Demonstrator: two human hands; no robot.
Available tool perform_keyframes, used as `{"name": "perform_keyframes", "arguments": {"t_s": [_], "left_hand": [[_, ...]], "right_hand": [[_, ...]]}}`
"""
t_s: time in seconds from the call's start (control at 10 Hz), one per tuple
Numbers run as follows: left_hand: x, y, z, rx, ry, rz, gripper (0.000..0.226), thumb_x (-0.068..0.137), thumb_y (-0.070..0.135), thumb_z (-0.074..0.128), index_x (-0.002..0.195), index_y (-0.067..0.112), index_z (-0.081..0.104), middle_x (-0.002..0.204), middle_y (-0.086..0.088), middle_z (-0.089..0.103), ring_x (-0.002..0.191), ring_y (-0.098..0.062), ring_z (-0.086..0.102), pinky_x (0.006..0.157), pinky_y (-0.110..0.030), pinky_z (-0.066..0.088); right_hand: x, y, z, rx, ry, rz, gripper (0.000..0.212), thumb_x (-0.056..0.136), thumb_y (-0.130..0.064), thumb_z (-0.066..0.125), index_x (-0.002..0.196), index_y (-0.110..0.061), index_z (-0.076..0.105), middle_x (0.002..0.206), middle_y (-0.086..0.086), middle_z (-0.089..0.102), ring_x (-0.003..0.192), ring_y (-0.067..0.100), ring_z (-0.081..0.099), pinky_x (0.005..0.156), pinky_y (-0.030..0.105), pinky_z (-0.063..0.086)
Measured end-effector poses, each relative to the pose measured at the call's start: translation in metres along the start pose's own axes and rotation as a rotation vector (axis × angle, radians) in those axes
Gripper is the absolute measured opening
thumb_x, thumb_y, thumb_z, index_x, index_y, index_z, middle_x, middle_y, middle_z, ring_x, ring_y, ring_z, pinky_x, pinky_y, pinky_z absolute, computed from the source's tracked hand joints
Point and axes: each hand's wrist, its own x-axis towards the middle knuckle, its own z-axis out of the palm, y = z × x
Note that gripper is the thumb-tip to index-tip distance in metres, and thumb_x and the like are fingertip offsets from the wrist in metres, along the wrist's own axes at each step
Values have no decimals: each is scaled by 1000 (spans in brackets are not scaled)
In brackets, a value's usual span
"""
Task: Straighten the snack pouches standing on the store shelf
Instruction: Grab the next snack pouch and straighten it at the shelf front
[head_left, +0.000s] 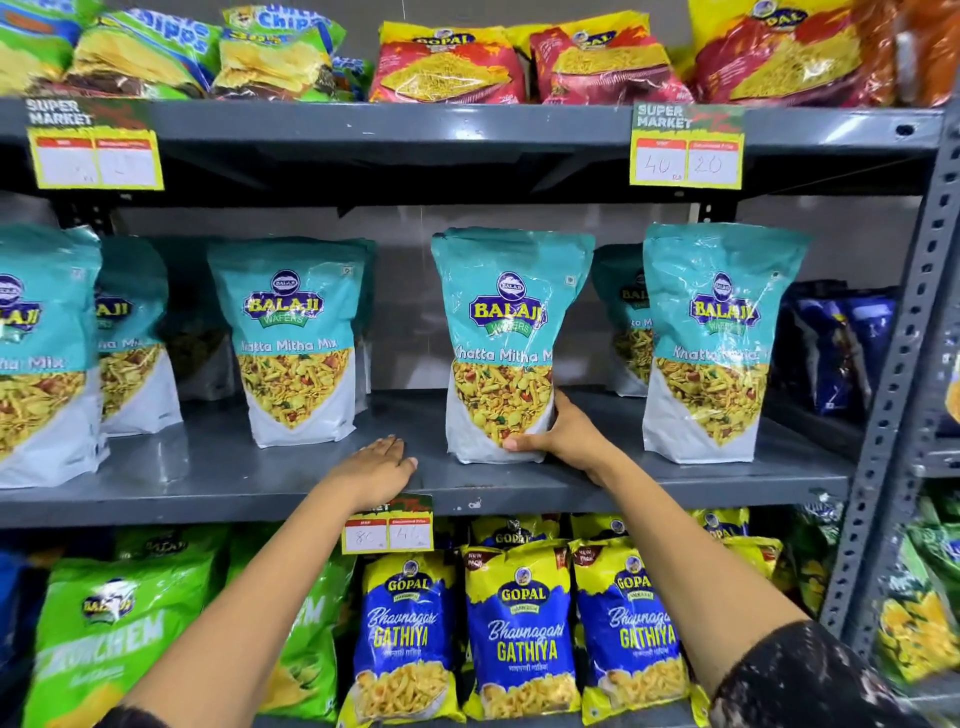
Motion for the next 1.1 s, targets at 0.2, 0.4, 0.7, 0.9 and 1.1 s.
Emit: {"name": "perform_keyframes", "arguments": {"t_s": [0.2,0.4,0.7,0.9,1.1], "left_hand": [[-1,-1,-1,-6,8,-5,60,99,40,18,148,7,9,160,-10,4,147,-21,5,120,-35,7],[-1,0,-2,-17,19,-6,60,99,40,21,148,6,13,159,-11,8,146,-22,8,119,-36,11],[-3,1,-3,-7,21,3,57,100,36,22,146,3,18,158,-15,12,146,-25,12,119,-39,14],[3,-2,0,-4,36,19,57,100,36,23,146,3,19,158,-15,13,146,-26,13,119,-39,15],[9,-5,3,2,43,21,59,99,39,23,148,6,16,159,-12,9,146,-23,9,120,-37,11]], "right_hand": [[-22,-7,2,-30,1,-12,91,51,-39,94,129,-25,49,119,-8,64,106,6,61,85,18,46],[-38,-14,4,-66,15,-18,94,50,-41,94,130,-23,48,116,-9,63,104,8,60,77,15,45],[-50,-15,5,-64,0,-39,94,47,-45,94,125,-32,44,113,-20,59,103,-3,57,74,12,44],[-48,-20,0,-18,-126,-69,102,57,-22,94,134,-31,28,125,-22,49,107,-13,52,76,3,45],[-41,-12,0,-7,-101,-82,99,50,-27,96,130,-35,38,123,-19,59,104,-13,60,82,8,48]]}}
